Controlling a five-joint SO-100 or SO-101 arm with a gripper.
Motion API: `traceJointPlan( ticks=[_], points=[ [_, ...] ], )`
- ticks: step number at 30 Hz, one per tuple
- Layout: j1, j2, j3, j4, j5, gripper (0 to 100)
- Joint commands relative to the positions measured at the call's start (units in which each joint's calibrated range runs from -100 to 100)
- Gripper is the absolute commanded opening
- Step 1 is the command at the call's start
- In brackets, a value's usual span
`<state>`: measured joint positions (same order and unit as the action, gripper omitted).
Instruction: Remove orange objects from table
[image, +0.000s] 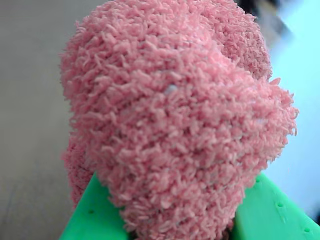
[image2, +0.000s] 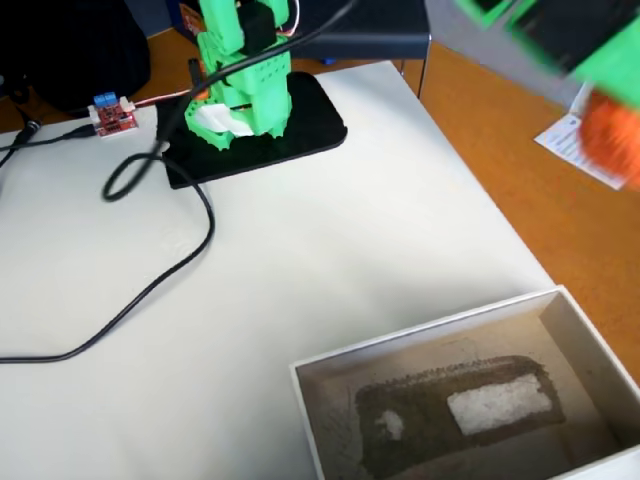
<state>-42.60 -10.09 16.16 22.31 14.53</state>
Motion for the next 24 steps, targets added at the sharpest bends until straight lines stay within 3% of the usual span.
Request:
traceJointPlan(
  ticks=[1,3,7,16,21,24],
  points=[
    [-13.33,-5.82,3.61,-4.02,1.07,6],
    [-15.92,-7.07,7.1,-3.62,1.32,43],
    [-16.44,-8.33,11.36,-0.46,3.22,43],
    [-16.37,-7.07,12.43,-0.62,2.05,43],
    [-13.85,-9.26,15.24,-0.54,-3.37,43],
    [-6.61,-14.71,23.57,-0.05,-8.45,43]
  ],
)
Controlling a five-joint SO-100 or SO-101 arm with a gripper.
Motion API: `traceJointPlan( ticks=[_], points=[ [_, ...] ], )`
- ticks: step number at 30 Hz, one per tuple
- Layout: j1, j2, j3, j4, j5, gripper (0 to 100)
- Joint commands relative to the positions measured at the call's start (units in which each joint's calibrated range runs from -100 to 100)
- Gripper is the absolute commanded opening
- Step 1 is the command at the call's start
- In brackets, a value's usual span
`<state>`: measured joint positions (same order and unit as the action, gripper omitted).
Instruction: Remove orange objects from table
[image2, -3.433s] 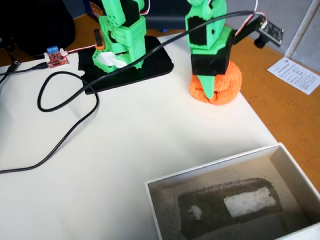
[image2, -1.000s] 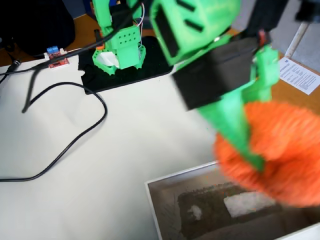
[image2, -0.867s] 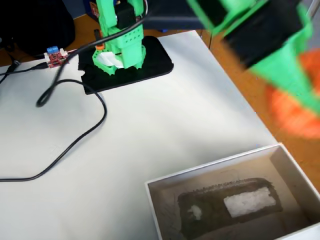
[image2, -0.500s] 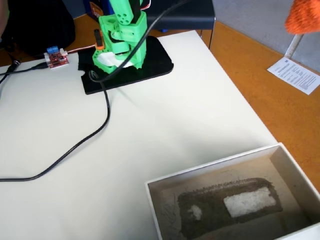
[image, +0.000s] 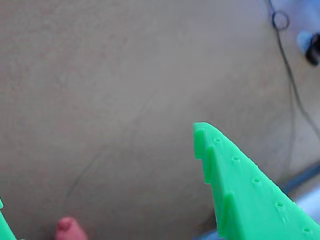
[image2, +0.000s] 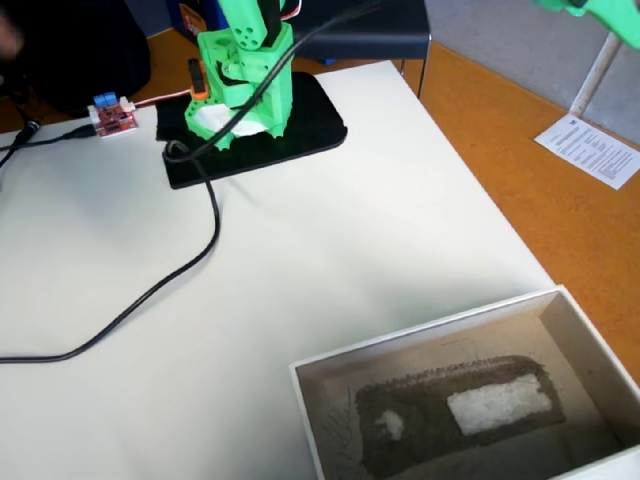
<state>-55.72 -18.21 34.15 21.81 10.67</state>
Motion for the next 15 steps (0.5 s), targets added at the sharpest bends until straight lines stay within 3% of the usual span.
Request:
traceJointPlan(
  ticks=[1,4,8,11,15],
  points=[
    [10.51,-9.69,10.91,0.53,-6.5,43],
    [29.43,-24.55,36.3,0.45,-10.26,43],
    [48.51,-39.91,62.56,-0.85,-6.06,43],
    [53.69,-50.31,65.47,14.31,-8.6,43],
    [53.02,-66.18,65.47,36.52,-18.32,43]
  ],
)
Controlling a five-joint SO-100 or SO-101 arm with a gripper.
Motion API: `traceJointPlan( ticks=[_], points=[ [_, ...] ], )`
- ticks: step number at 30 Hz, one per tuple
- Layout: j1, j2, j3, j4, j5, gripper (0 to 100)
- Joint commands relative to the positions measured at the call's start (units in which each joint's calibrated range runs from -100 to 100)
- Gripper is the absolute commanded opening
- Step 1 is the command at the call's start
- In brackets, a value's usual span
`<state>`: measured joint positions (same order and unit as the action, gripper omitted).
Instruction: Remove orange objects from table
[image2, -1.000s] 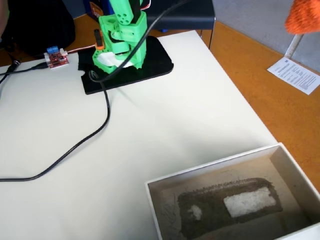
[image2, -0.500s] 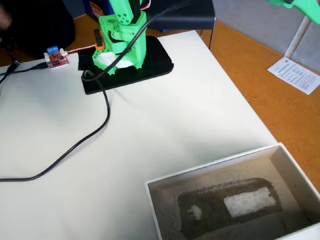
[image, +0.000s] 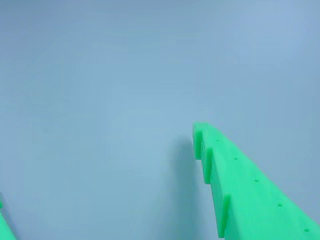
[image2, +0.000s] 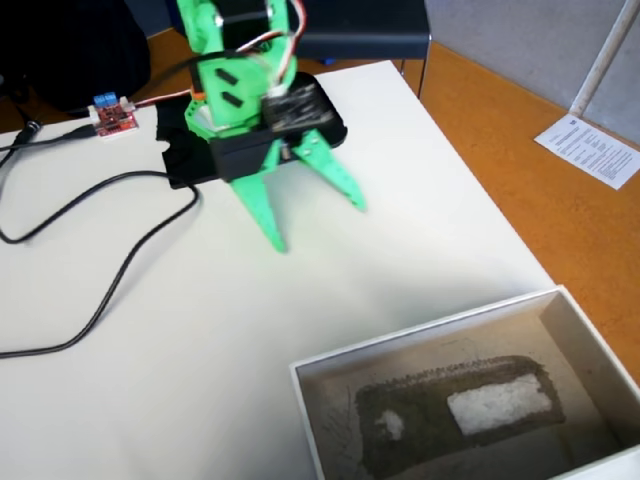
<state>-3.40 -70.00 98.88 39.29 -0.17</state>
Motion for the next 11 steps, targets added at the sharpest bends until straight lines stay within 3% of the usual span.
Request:
traceJointPlan(
  ticks=[1,3,6,11],
  points=[
    [-0.55,-18.92,0.74,24.95,-8.99,43],
    [-1.96,-28.32,0.74,36.87,-12.5,43],
    [-1.96,-28.66,0.74,36.79,-15.53,43],
    [-2.25,-28.66,0.83,36.79,-14.07,43]
  ],
)
